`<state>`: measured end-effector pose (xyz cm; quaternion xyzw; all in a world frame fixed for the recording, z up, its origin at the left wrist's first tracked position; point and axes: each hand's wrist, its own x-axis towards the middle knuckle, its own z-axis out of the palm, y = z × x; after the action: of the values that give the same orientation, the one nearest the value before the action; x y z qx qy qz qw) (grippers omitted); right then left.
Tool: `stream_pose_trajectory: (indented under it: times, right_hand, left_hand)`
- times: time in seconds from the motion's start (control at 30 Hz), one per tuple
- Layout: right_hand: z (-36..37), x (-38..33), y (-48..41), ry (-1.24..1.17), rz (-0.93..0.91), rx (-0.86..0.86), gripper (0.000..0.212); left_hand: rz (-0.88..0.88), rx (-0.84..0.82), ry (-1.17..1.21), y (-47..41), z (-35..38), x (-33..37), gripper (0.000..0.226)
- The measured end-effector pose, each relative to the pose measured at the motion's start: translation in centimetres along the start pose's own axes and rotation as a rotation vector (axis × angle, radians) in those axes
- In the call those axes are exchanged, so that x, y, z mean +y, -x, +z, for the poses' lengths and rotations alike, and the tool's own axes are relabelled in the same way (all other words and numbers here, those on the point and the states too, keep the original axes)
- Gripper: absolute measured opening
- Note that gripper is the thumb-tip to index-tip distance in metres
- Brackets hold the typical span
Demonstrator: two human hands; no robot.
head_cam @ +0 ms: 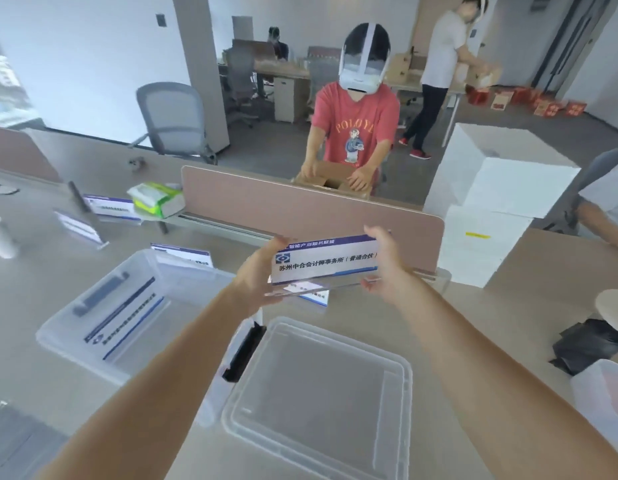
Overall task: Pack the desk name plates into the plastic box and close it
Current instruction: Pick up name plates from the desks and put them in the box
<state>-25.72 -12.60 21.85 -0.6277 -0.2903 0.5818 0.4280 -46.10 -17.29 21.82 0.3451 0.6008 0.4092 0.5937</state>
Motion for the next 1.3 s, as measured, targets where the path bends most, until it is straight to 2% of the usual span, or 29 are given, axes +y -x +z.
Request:
stream_pose_trajectory:
  times: [0.07,0.17,0.3,0.43,0.47,0.5,0.6,0.63,0.67,0.73,0.8,0.9,1.0,1.13,1.3]
  right_hand:
    - [2.3,0.2,-0.4,0.018,0.001,-0.079,0.028]
    - [5.9,0.5,-0.5,0.052,0.018,-0.225,0.027]
    - [10.4,1.1,-0.4,0.191,-0.002,-0.386,0.037]
    - [14.9,1.5,1.2,0.328,0.0,-0.527,0.044]
    - [16.0,1.7,1.5,0.349,0.014,-0.558,0.046]
    - [17.2,1.9,1.8,0.357,0.029,-0.574,0.045]
    - [20.6,2.4,2.3,0.318,-0.023,-0.574,0.035]
    - [21.7,2.6,2.4,0.311,-0.043,-0.563,0.036]
    - [22.9,3.1,2.4,0.316,-0.074,-0.546,0.041]
    - [25.2,4.0,2.2,0.382,-0.182,-0.475,0.057]
    - [27.3,4.8,2.1,0.479,-0.278,-0.402,0.066]
    - [29.6,5.6,1.6,0.506,-0.293,-0.326,0.071]
    - [31.3,6.5,1.1,0.501,-0.281,-0.297,0.063]
    - [32.7,7.5,-0.1,0.45,-0.236,-0.282,0.026]
    - [34.7,9.2,-2.7,0.596,-0.121,-0.235,0.032]
  left_hand:
    - [-0.009,0.089,0.007,0.5,-1.7,-0.7,0.06]
    - [0.003,0.28,0.073,1.5,-3.8,-1.5,0.05]
    - [0.006,0.455,0.204,3.3,-7.0,-2.5,0.042]
    - [0.019,0.544,0.287,5.2,-10.7,-3.1,0.075]
    - [0.035,0.553,0.277,5.6,-11.7,-3.2,0.076]
    - [0.051,0.551,0.26,5.9,-12.7,-3.3,0.07]
    - [0.092,0.51,0.267,6.6,-16.0,-3.6,0.024]
    - [0.095,0.531,0.255,6.6,-17.0,-3.8,0.017]
    - [0.08,0.561,0.198,6.5,-18.2,-4.0,0.022]
    - [0.047,0.575,-0.063,6.1,-20.5,-4.6,0.026]
    - [0.056,0.45,-0.333,5.4,-22.7,-5.1,0.035]
    - [0.079,0.268,-0.571,3.8,-24.8,-5.7,0.039]
    - [0.145,0.324,-0.948,1.9,-25.7,-7.0,0.037]
    - [0.163,0.253,-1.051,-0.3,-26.3,-8.9,0.029]
    - [0.106,0.196,-1.111,-3.1,-27.4,-9.9,0.023]
